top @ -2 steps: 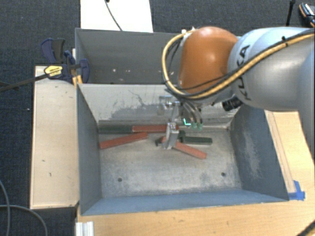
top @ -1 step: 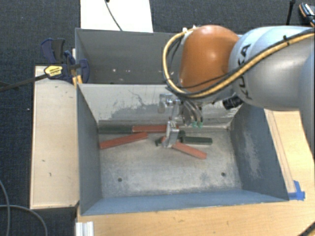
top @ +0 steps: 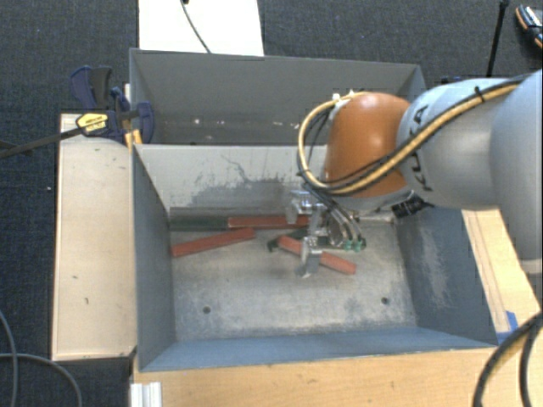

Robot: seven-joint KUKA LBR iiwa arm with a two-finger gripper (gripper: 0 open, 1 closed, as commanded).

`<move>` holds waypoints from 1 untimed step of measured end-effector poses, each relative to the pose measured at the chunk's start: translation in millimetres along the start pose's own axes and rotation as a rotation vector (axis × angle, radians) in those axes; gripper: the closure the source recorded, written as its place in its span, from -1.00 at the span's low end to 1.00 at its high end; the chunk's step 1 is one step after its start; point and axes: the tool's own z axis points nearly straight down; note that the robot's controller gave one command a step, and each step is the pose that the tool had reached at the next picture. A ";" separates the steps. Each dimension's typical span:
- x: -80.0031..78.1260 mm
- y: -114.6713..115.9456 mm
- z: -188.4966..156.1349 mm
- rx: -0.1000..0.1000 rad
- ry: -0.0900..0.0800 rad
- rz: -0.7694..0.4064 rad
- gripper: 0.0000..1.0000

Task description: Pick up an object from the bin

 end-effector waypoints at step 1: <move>-0.8 -34.0 -10.2 0.001 0.008 -0.063 -1.00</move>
Offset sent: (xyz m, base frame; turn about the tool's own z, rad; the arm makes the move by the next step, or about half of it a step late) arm -0.0016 -0.0420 -0.0139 0.0761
